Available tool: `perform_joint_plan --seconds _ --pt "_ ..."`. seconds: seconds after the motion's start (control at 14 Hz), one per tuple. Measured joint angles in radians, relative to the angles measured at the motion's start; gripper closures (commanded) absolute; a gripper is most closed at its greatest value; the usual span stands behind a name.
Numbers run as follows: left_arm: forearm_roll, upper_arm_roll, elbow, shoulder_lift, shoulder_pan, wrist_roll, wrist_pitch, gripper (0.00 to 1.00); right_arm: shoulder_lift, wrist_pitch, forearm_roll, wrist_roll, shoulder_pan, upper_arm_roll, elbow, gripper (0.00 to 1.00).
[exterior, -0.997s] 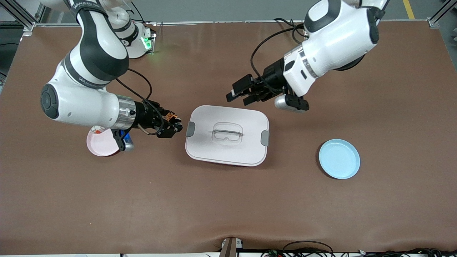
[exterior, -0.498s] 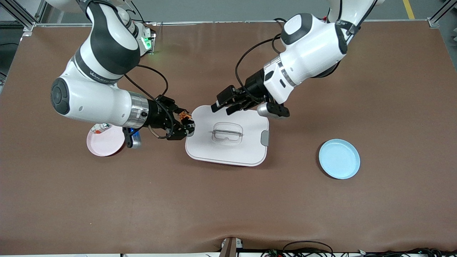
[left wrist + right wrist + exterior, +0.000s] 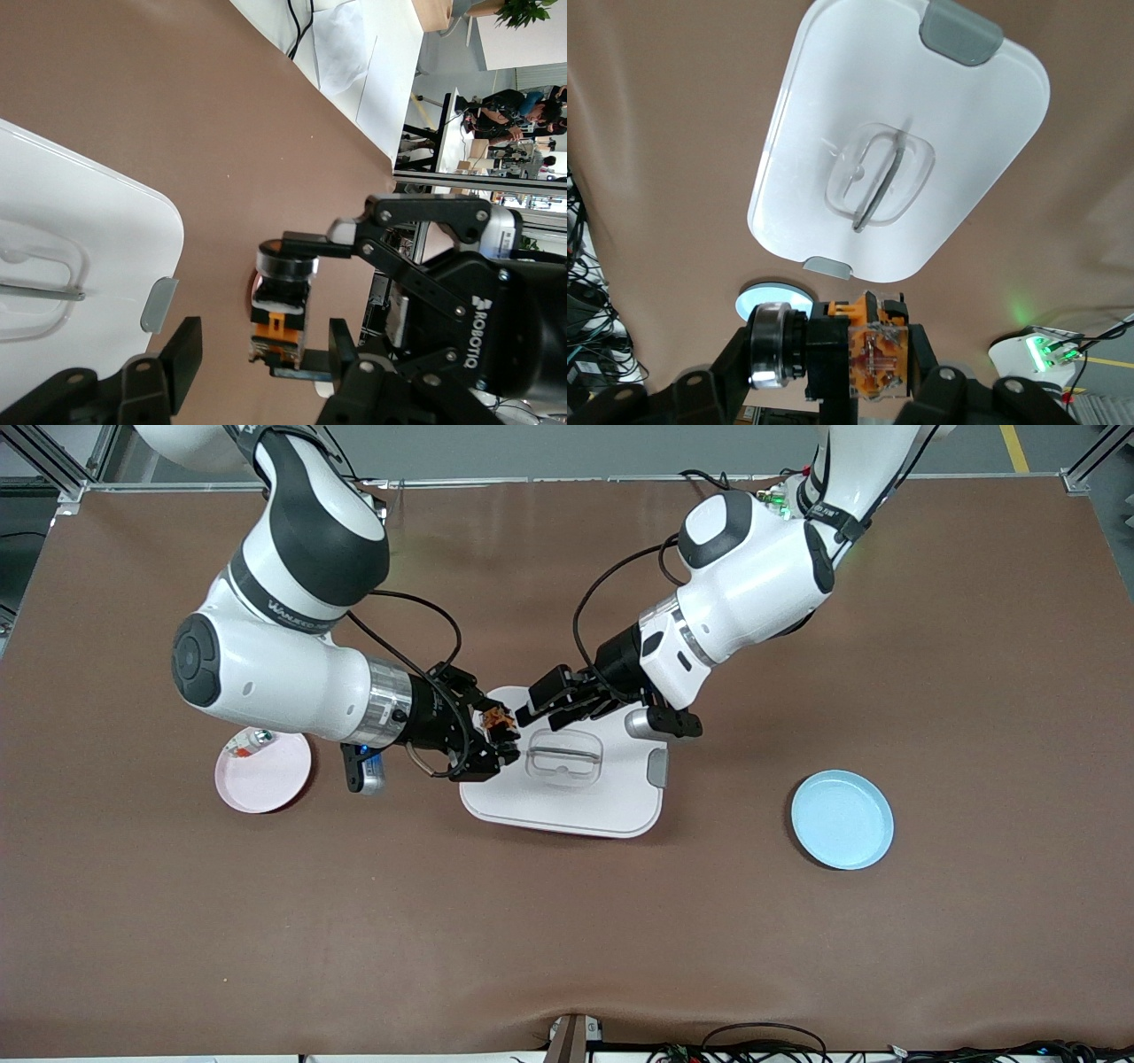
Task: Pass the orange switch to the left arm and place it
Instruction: 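Carry the switch over the box toward the left gripper, then grasp the switch with the left gripper and open the right gripper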
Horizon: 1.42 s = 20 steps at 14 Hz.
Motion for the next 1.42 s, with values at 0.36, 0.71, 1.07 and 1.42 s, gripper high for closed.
perform_joint_plan --seconds 0.36,0.71,1.07,1.42 --pt "0.000 0.000 0.012 0.018 -0.002 0.017 0.000 0.40 0.035 0.024 0.000 0.062 0.011 -0.001 0.042 1.00" --pt "0.000 0.000 0.053 0.065 -0.002 0.042 0.000 0.43 0.064 0.041 0.000 0.098 0.023 -0.001 0.077 1.00" --pt "0.000 0.000 0.073 0.104 -0.008 0.063 0.004 0.50 0.074 0.083 0.000 0.132 0.033 -0.001 0.087 1.00" --pt "0.000 -0.001 0.086 0.118 -0.020 0.065 0.022 0.77 0.079 0.095 0.000 0.141 0.034 -0.001 0.098 1.00"
